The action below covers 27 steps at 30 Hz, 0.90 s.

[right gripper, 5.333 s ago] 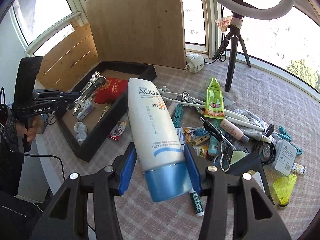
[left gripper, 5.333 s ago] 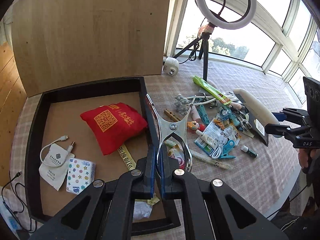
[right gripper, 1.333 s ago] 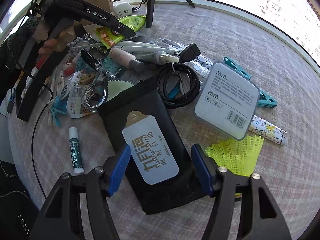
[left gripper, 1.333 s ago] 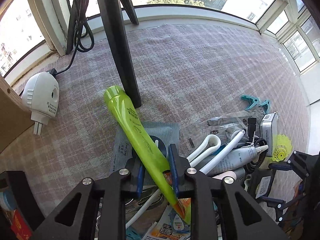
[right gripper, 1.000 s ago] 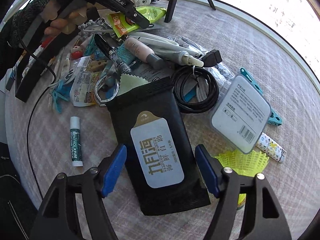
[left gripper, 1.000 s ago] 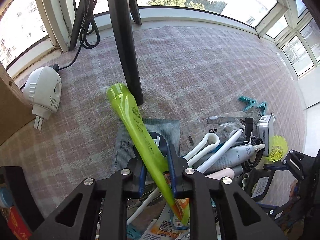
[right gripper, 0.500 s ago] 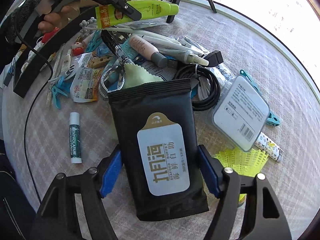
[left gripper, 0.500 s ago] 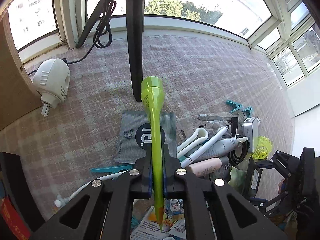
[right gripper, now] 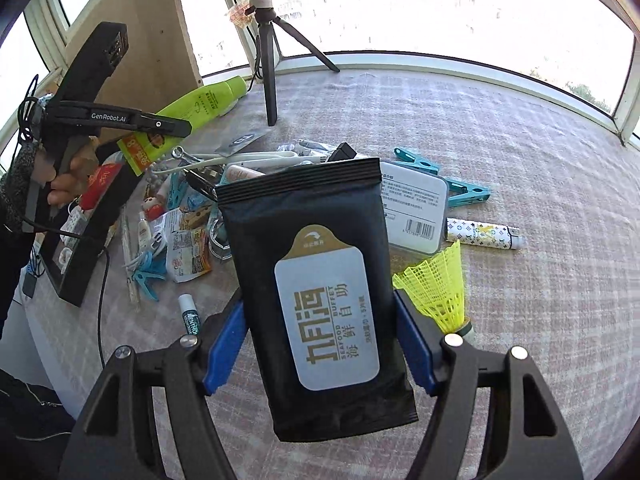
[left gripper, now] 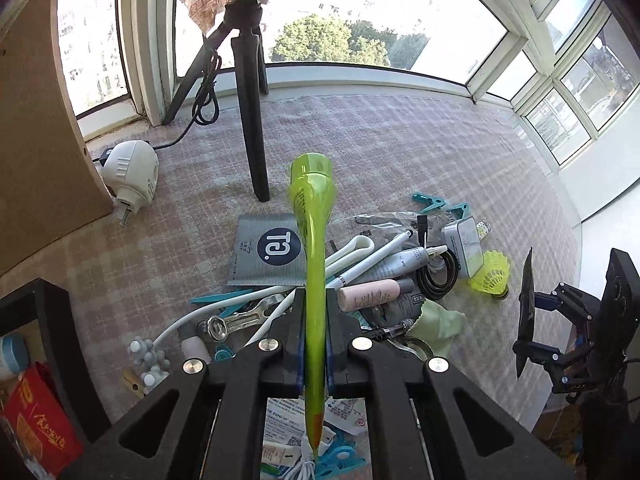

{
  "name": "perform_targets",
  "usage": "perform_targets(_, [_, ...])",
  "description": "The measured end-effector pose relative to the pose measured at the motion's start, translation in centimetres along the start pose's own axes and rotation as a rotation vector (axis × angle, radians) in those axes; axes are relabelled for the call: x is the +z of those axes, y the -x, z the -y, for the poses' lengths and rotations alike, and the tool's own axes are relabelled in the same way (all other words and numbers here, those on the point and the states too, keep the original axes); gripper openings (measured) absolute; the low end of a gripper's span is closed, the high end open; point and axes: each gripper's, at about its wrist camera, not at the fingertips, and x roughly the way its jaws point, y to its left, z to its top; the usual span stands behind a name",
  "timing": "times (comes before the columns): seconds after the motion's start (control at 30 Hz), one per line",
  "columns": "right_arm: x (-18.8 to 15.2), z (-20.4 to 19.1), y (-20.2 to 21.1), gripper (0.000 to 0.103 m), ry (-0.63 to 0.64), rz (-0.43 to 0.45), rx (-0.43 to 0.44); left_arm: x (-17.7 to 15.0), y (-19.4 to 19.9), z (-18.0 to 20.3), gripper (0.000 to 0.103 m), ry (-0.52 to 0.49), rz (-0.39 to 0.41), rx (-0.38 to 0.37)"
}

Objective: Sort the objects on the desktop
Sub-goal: 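Carry green tube and black pouch into the black tray and release both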

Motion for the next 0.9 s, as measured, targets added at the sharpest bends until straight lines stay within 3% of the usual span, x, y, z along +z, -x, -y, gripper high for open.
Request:
perform_targets(0.3, [2.3, -2.8, 3.1, 0.068, -0.074, 0.062, 0.01, -4.3, 7.7, -1.8, 0.006, 0.021, 0.115, 0.059])
perform_targets(0.47, [4.7, -7.5, 4.5, 0.068, -0.022, 0.109, 0.063, -9.5, 15.1, -5.3, 0.006, 0.086, 0.211, 0.148])
perform_targets(0.67, [7.9, -17.0, 3.2, 0.068, 0.097, 0.094, 0.194, -17.6, 22.4, -12.2, 0.006, 0.269, 0.307, 0.288])
perform_targets(0.9, [8.6, -30.8, -1.1, 0.068, 0.307, 0.006, 0.31, -25.0, 25.5, -18.8, 0.006, 0.456, 0.337, 0.373])
